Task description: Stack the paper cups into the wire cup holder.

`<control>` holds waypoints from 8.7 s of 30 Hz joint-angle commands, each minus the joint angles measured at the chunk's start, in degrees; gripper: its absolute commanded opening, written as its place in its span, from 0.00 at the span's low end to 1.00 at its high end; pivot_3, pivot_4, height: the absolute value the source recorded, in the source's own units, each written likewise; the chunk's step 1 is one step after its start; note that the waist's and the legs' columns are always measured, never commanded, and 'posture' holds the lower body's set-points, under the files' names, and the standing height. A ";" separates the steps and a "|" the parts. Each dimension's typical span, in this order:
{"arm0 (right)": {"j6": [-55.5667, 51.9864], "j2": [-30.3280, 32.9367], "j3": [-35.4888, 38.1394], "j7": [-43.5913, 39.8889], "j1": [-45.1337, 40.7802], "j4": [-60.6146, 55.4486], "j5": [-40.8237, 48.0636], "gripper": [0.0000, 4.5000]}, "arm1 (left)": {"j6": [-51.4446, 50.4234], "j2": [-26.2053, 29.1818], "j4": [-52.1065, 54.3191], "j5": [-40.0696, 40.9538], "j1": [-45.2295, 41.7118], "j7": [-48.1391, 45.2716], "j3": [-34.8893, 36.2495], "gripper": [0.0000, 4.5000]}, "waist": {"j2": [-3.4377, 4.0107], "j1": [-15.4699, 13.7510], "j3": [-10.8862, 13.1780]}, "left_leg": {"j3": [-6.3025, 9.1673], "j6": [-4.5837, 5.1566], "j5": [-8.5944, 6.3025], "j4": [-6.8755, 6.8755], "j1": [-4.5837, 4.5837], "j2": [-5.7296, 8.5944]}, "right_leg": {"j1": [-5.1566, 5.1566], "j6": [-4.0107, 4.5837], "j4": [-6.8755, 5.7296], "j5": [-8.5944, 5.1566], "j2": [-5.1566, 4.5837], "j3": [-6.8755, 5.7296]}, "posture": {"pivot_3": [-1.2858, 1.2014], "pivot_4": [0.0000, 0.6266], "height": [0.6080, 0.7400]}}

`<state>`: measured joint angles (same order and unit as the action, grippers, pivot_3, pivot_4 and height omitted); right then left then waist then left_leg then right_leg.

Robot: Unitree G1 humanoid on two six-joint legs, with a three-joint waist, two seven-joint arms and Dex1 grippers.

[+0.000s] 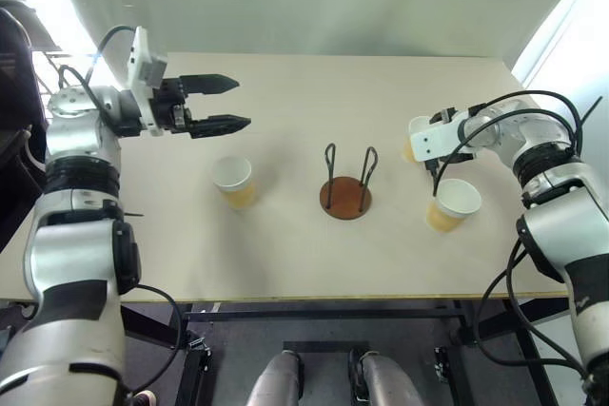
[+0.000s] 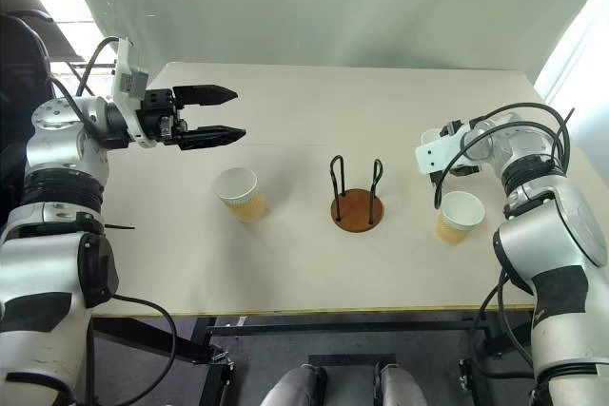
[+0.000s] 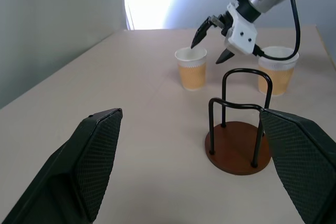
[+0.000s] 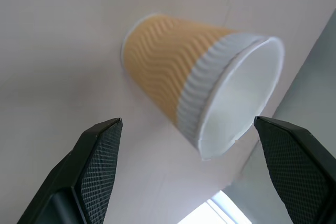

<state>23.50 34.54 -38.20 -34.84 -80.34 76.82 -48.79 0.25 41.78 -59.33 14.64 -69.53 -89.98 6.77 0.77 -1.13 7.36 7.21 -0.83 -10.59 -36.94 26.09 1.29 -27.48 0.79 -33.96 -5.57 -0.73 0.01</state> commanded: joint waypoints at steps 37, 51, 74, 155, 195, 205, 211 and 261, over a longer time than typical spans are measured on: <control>11.97 4.71 -0.99 -8.45 -9.23 -6.45 0.25 0.00 | 4.75 1.65 -0.62 0.54 0.89 -1.48 -0.06 1.00 | 0.01 0.21 0.00 | 0.00 -0.18 -0.14 0.05 0.00 -0.02 | 0.00 0.13 0.04 -0.08 0.01 0.00 | 0.52 0.24 1.00; 9.56 10.66 7.53 -34.32 -7.44 -39.31 13.75 0.00 | 7.37 0.51 -4.96 -2.05 0.64 -0.05 -0.18 1.00 | -0.01 0.19 0.01 | 0.00 0.04 -0.14 0.08 0.10 -0.01 | -0.03 0.14 0.14 -0.22 0.02 -0.01 | 0.52 0.24 1.00; 2.98 11.00 9.82 -45.45 -1.58 -54.63 21.83 0.00 | 9.63 -2.93 -9.90 -5.17 -4.35 -0.30 -0.40 1.00 | -0.03 0.20 0.02 | -0.04 0.35 0.02 -0.10 0.10 0.01 | -0.01 0.07 0.02 -0.24 0.01 -0.01 | 0.52 0.24 1.00; -11.83 7.96 17.99 -48.86 2.30 -59.75 33.02 0.78 | 7.66 0.91 -9.71 -9.65 -3.64 7.39 -2.10 1.00 | -0.06 0.43 0.00 | -0.25 0.52 0.14 -0.19 0.06 0.03 | 0.01 0.05 -0.03 -0.24 0.04 0.08 | 0.52 0.24 1.00; -46.92 10.71 29.33 -50.12 10.71 -71.28 59.63 0.78 | 17.64 10.37 -11.55 -21.33 -6.27 -0.56 -10.96 1.00 | -0.09 0.43 -0.01 | -0.19 0.52 0.15 -0.22 0.12 0.00 | -0.05 0.02 -0.08 -0.45 0.12 0.23 | 0.52 0.24 1.00; -50.35 10.75 28.54 -54.82 9.65 -67.38 62.62 0.78 | 20.23 10.80 -11.22 -20.73 -5.86 -2.52 -14.99 1.00 | -0.11 0.58 -0.02 | -0.22 0.51 0.16 -0.23 0.12 0.03 | -0.04 0.02 -0.10 -0.45 0.18 0.23 | 0.52 0.24 1.00; -48.42 11.38 27.41 -54.97 9.63 -62.50 59.88 0.78 | 21.77 10.99 -10.27 -20.40 -6.34 -2.52 -17.77 1.00 | -0.11 0.46 -0.02 | -0.25 0.52 0.16 -0.21 0.11 0.08 | -0.07 0.03 -0.15 -0.46 0.18 0.18 | 0.52 0.24 1.00; -44.75 18.32 22.72 -57.66 9.99 -56.38 58.77 0.78 | 35.28 13.81 1.68 -23.53 -2.96 -0.61 -39.70 1.00 | -0.09 0.49 -0.01 | -0.19 0.54 0.16 -0.35 0.17 0.09 | -0.05 -0.06 -0.25 -0.42 0.01 0.15 | 0.52 0.24 1.00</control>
<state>-21.45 52.46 -16.47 -92.27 -69.91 22.01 9.28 34.06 55.40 -56.86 -7.91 -72.03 -90.11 -35.10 0.69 -0.65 7.35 7.03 -0.29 -10.43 -37.29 26.26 1.37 -27.53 0.73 -34.20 -6.00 -0.74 0.16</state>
